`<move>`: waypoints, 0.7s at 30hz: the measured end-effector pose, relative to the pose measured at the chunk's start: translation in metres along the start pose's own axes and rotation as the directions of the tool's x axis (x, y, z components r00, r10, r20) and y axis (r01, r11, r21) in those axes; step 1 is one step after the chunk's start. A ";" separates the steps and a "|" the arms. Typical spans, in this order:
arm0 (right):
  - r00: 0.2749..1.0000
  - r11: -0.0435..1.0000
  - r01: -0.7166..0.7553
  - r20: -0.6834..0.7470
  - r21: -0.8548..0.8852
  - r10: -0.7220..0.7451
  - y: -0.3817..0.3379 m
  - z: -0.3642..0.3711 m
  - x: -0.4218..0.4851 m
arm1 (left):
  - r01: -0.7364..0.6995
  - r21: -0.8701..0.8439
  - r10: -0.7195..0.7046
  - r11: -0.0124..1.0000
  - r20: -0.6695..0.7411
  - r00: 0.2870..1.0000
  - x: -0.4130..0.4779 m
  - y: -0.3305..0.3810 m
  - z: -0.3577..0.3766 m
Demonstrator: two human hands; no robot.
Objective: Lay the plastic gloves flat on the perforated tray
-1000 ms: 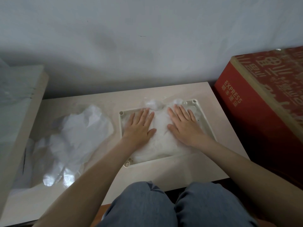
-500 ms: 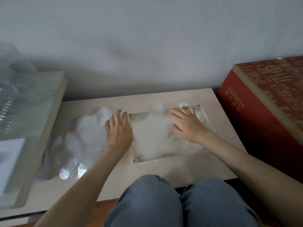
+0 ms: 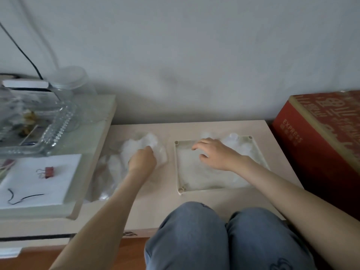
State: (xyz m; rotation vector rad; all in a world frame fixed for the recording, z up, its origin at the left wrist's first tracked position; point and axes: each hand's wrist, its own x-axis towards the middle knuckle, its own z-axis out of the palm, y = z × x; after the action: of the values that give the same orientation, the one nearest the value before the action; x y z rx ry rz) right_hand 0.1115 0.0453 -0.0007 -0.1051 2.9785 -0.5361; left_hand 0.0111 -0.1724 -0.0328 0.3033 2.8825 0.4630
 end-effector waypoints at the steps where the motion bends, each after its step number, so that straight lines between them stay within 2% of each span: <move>1: 1.000 1.000 -0.004 0.007 0.020 0.004 -0.003 0.000 0.001 | -0.003 -0.048 0.001 0.999 -0.035 0.999 0.000 0.000 -0.004; 9: 0.996 0.991 -0.052 0.078 0.125 0.043 -0.016 0.007 0.014 | 0.001 -0.313 -0.039 0.950 -0.115 0.993 -0.004 0.011 -0.035; 11: 0.994 0.972 -0.086 0.078 0.219 0.070 -0.018 0.007 0.017 | -0.003 -0.393 -0.066 0.920 -0.163 0.984 -0.006 0.017 -0.042; 12: 0.991 0.939 -0.127 0.078 0.320 0.108 -0.019 0.007 0.018 | 0.002 -0.473 -0.092 0.881 -0.167 0.982 -0.006 0.023 -0.046; 13: 0.985 0.873 -0.175 0.087 0.456 0.152 -0.020 0.006 0.018 | 0.014 -0.596 -0.120 0.803 -0.138 0.983 -0.005 0.030 -0.051; 15: 0.969 0.676 -0.233 0.109 0.699 0.222 -0.022 0.009 0.021 | 0.056 -0.858 -0.098 0.510 0.007 0.995 -0.007 0.048 -0.060; 16: 0.960 0.578 -0.248 0.118 0.777 0.254 -0.023 0.011 0.022 | 0.094 -0.922 -0.048 0.375 0.082 0.995 -0.008 0.056 -0.064; 17: 0.949 0.473 -0.262 0.134 0.841 0.287 -0.024 0.013 0.023 | 0.123 -0.945 0.006 0.305 0.131 0.991 -0.010 0.064 -0.068; 19: 0.922 0.245 -0.291 0.203 0.925 0.329 -0.025 0.017 0.025 | 0.125 -0.945 0.065 0.301 0.151 0.986 -0.008 0.071 -0.067; 21: 0.901 0.102 -0.312 0.260 0.945 0.347 -0.023 0.019 0.026 | 0.093 -0.922 0.077 0.375 0.131 0.988 -0.005 0.071 -0.060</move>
State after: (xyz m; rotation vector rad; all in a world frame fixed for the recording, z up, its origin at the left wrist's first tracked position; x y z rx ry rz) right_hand 0.0894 0.0152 -0.0129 0.6856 1.8601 -2.2006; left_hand 0.0141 -0.1243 0.0471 0.0959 1.9699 1.8481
